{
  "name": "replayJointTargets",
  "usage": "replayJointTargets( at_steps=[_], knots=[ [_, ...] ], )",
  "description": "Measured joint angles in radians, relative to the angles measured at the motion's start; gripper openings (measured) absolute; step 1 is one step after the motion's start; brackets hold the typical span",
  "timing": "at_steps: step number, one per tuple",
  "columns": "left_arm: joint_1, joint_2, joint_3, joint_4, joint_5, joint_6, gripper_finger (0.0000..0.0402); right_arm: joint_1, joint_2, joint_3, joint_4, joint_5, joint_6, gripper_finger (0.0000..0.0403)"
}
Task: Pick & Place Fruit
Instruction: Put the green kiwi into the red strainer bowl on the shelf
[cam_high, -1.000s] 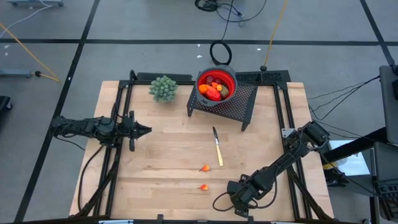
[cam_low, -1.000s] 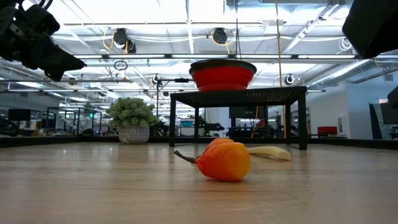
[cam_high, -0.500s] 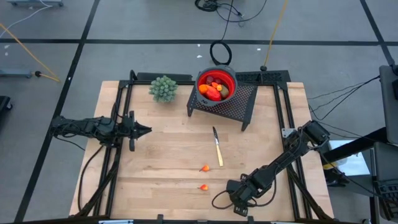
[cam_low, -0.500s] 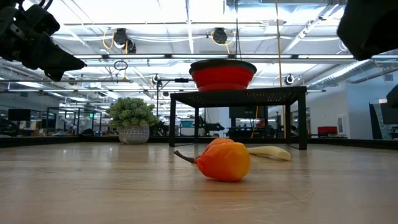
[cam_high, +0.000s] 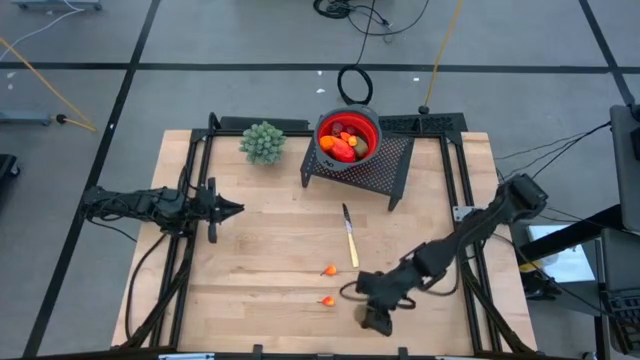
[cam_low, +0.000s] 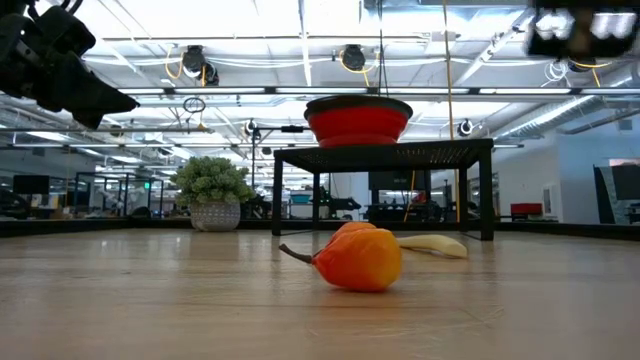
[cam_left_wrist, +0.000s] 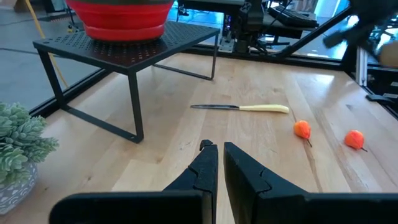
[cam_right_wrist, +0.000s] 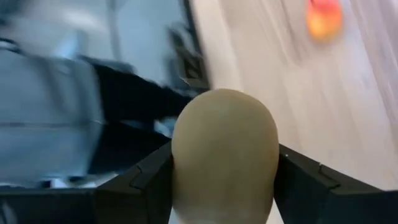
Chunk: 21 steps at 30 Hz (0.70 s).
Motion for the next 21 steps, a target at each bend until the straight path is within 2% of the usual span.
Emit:
replayJointTargets(
  at_steps=[8, 21],
  knots=[
    [0.0, 0.0, 0.0, 0.0, 0.0, 0.002, 0.0026, -0.059, -0.122, 0.0, 0.186, 0.119, -0.151, 0.0213],
    [0.0, 0.0, 0.0, 0.0, 0.0, -0.027, 0.0026, -0.159, -0.209, 0.001, 0.435, 0.096, -0.507, 0.0213]
  ],
)
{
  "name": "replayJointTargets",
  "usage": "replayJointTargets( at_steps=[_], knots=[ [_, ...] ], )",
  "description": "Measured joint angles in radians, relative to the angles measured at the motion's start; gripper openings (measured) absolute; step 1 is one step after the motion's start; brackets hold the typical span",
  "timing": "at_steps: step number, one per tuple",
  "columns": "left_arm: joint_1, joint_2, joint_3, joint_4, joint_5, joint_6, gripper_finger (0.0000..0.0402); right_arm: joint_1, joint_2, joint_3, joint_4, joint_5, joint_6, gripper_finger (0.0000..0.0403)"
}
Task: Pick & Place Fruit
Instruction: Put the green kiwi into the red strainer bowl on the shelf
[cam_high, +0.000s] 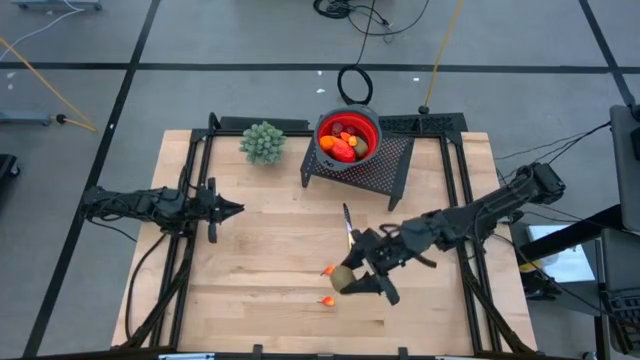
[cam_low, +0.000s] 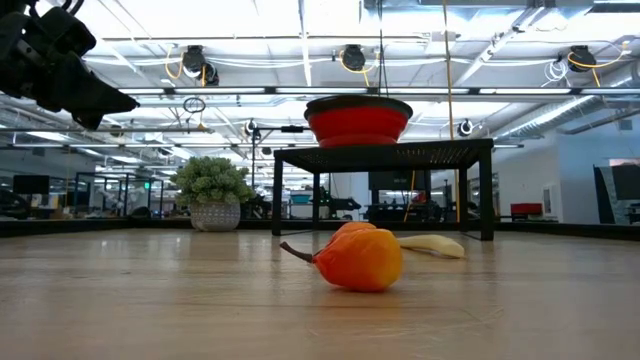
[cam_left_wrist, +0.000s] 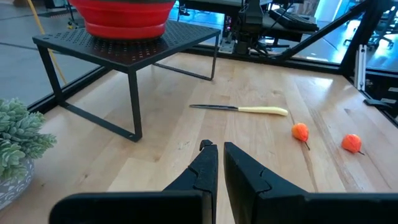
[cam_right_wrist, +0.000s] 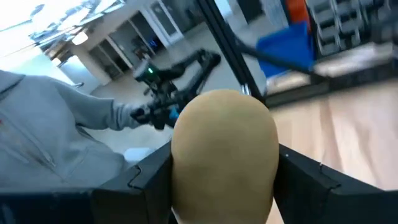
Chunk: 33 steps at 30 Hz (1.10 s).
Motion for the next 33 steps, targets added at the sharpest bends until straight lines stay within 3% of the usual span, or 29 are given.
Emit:
replayJointTargets(
  at_steps=[19, 24, 33],
  knots=[
    [0.0, 0.0, 0.0, 0.001, 0.0, -0.007, 0.0026, -0.111, -0.058, 0.0, 0.171, -0.198, -0.677, 0.0213],
    [0.0, 0.0, 0.0, 0.001, 0.0, -0.022, 0.0026, -0.126, -0.076, 0.0, 0.171, -0.197, -0.769, 0.0213],
    [0.0, 0.0, 0.0, 0.001, 0.0, -0.03, 0.0026, -0.137, -0.079, 0.0, 0.172, -0.189, -0.763, 0.0213]
  ],
)
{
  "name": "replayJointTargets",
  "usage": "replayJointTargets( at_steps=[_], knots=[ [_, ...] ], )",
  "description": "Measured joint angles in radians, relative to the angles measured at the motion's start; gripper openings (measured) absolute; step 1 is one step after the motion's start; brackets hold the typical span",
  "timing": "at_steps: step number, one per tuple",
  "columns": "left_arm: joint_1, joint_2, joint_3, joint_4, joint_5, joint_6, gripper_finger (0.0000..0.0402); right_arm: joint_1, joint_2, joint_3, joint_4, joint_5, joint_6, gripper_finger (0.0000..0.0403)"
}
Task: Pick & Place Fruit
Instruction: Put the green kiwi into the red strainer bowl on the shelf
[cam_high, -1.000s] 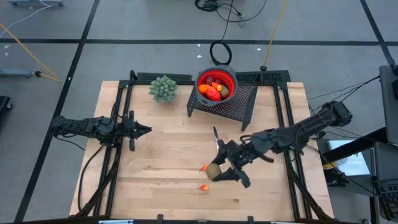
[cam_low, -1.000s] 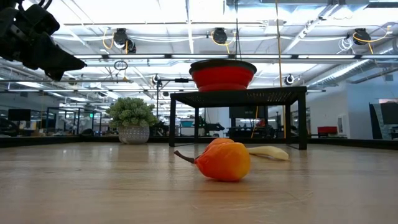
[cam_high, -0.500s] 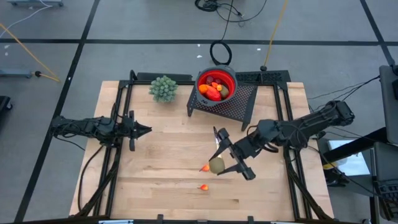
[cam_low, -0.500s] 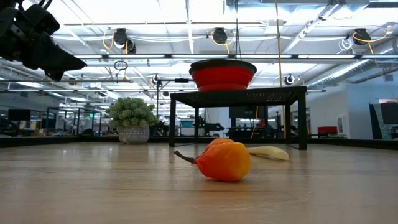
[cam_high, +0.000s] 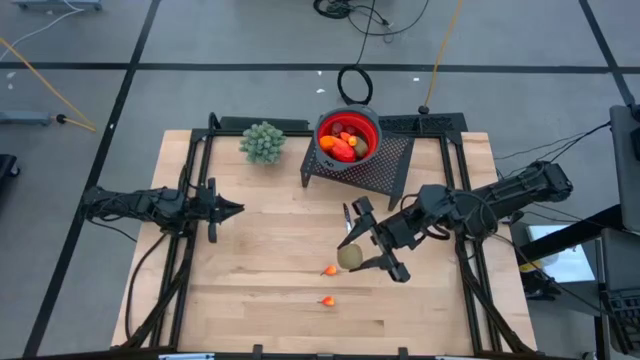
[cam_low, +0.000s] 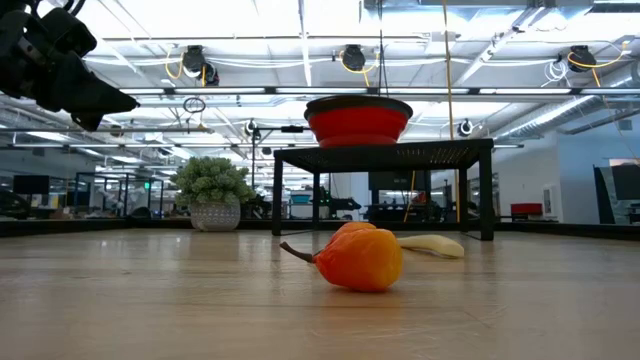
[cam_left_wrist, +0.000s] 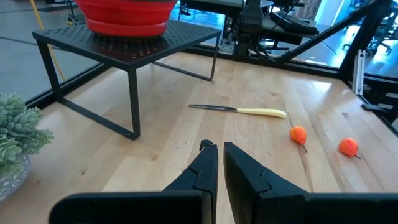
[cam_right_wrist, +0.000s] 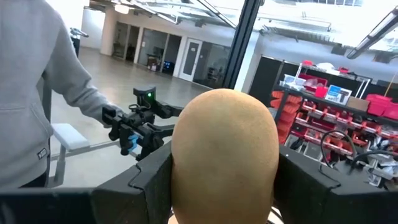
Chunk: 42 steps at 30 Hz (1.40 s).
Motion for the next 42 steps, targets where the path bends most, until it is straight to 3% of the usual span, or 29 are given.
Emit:
replayJointTargets(
  at_steps=[3, 9, 20, 36, 42],
  knots=[
    [0.0, 0.0, 0.0, 0.0, 0.0, 0.0, 0.0026, -0.003, 0.0, 0.0, -0.001, 0.099, 0.024, 0.0213],
    [0.0, 0.0, 0.0, 0.0, 0.0, 0.0, 0.0026, -0.019, 0.0, 0.0, -0.067, 0.461, 0.095, 0.0213],
    [0.0, 0.0, 0.0, 0.0, 0.0, -0.024, 0.0026, -0.133, 0.0, 0.0, -0.171, 0.839, -0.034, 0.0213],
    [0.0, 0.0, 0.0, 0.0, -0.032, -0.074, 0.0026, -0.467, 0.001, 0.0, -0.354, 0.855, -0.087, 0.0213],
    [0.0, 0.0, 0.0, 0.0, -0.084, -0.074, 0.0026, -0.58, 0.001, 0.0, -0.37, 0.693, -0.028, 0.0213]
  ],
)
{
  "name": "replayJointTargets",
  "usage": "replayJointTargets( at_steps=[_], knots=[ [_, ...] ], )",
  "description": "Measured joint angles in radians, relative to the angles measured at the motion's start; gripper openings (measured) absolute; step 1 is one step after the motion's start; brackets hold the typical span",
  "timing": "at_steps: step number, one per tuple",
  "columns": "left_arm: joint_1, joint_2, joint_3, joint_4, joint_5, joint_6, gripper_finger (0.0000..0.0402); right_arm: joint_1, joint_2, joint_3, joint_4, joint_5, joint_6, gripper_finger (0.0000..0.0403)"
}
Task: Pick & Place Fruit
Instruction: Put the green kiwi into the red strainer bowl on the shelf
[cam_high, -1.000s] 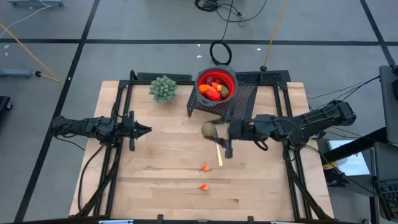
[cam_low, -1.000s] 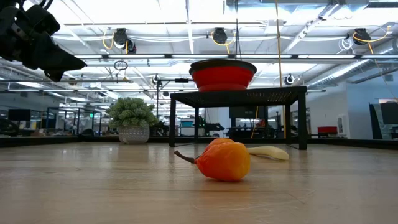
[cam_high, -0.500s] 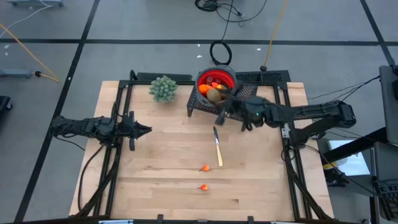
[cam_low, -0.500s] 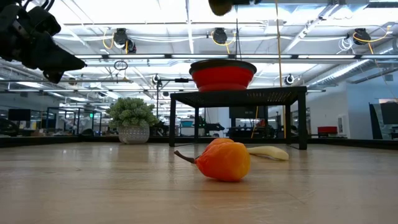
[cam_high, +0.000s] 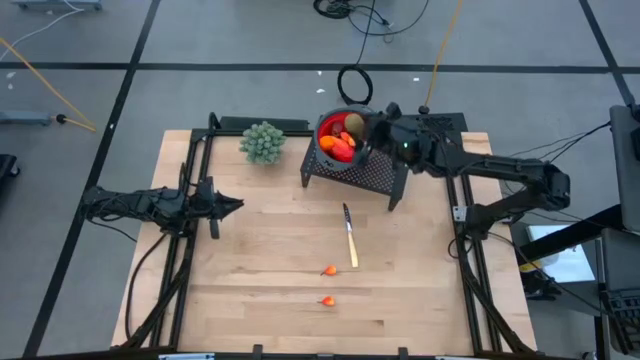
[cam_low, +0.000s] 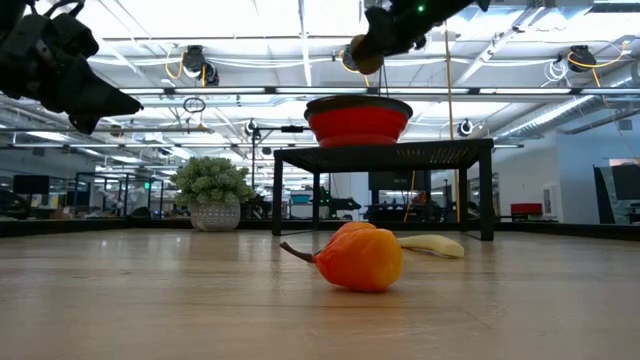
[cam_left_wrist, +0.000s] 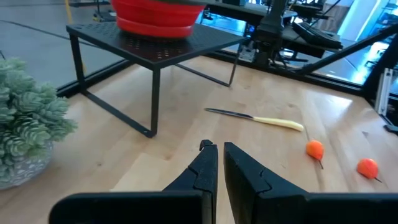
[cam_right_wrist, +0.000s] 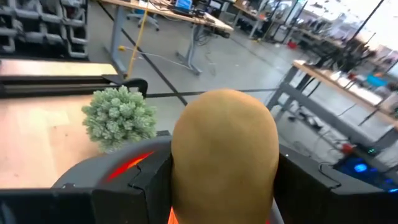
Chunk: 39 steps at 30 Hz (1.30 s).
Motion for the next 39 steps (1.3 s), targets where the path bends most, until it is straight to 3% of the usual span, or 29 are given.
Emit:
replayJointTargets(
  at_steps=[13, 26, 39],
  knots=[
    [0.0, 0.0, 0.0, 0.0, -0.003, 0.0, 0.0026, -0.201, 0.037, 0.0, -0.002, -0.307, 0.212, 0.0213],
    [0.0, 0.0, 0.0, -0.001, -0.003, 0.0, 0.0026, -0.229, 0.179, 0.0, 0.014, -0.307, 0.197, 0.0213],
    [0.0, 0.0, 0.0, -0.001, -0.003, 0.0, 0.0026, -0.261, 0.184, 0.0, 0.011, -0.308, 0.204, 0.0213]
  ],
)
